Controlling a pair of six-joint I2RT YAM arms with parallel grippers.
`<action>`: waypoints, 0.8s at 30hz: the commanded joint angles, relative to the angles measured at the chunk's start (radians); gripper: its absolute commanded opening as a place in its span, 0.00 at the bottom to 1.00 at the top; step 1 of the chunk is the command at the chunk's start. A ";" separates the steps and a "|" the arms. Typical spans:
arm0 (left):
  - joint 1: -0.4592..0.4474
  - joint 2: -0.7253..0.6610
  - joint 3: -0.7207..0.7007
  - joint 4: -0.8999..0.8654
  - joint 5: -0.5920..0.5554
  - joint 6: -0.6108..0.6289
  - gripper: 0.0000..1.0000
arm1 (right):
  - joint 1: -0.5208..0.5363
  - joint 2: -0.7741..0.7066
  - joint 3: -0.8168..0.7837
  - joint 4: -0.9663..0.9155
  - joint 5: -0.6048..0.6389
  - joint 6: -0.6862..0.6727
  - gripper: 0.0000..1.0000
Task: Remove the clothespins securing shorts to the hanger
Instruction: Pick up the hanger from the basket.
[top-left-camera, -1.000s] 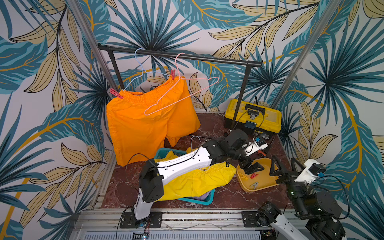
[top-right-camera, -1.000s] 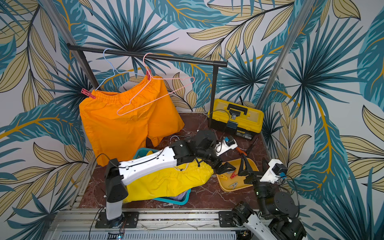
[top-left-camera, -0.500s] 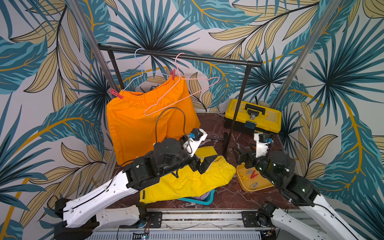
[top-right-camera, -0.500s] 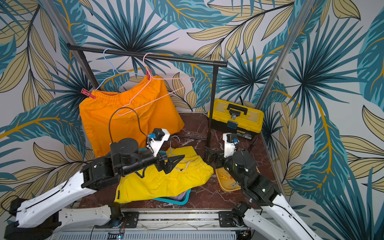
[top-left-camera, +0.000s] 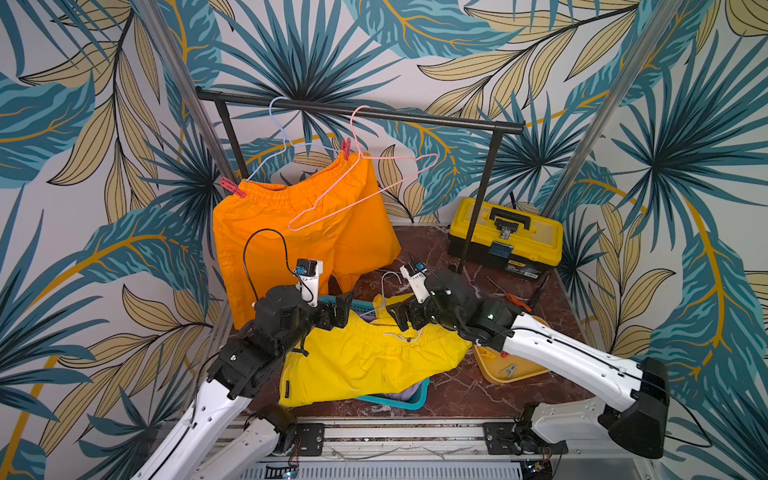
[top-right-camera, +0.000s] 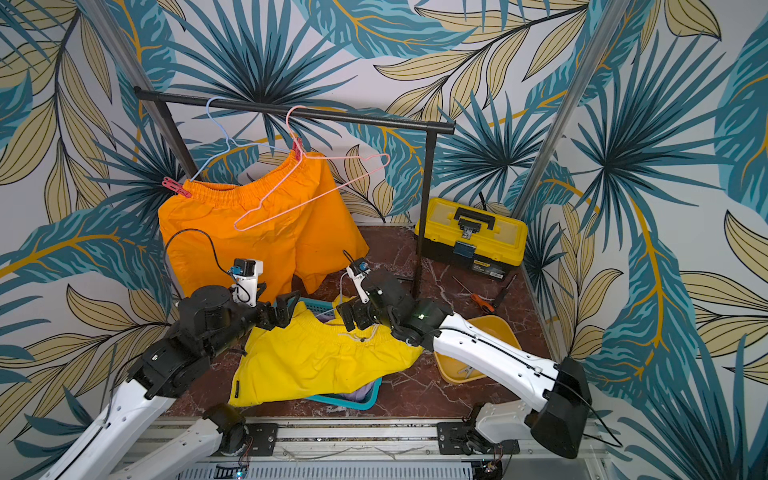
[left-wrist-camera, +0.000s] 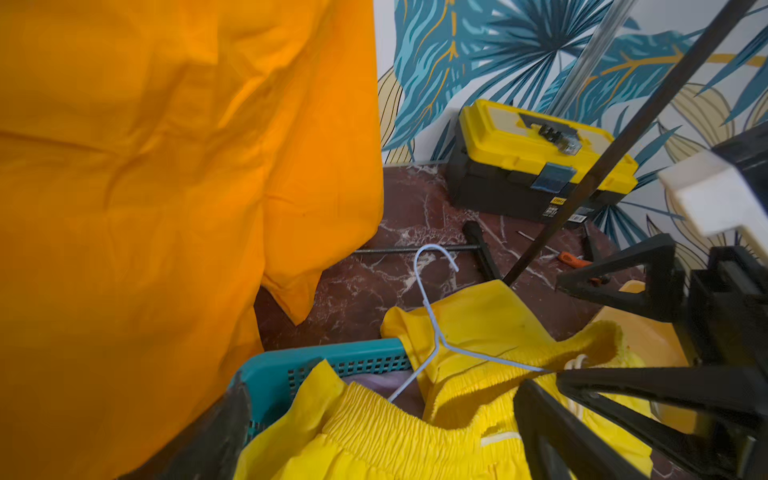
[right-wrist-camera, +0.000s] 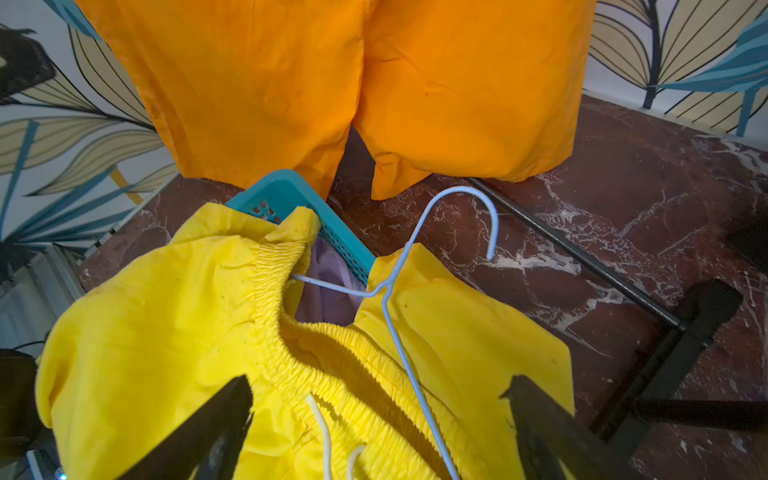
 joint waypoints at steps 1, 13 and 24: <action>0.058 -0.010 -0.041 -0.002 0.095 -0.050 1.00 | 0.007 0.074 0.040 -0.064 0.077 -0.052 0.92; 0.153 -0.022 -0.120 -0.002 0.206 -0.079 1.00 | 0.014 0.258 0.110 -0.057 0.105 -0.095 0.72; 0.154 -0.030 -0.145 -0.001 0.205 -0.092 0.99 | 0.018 0.372 0.145 -0.043 0.156 -0.138 0.59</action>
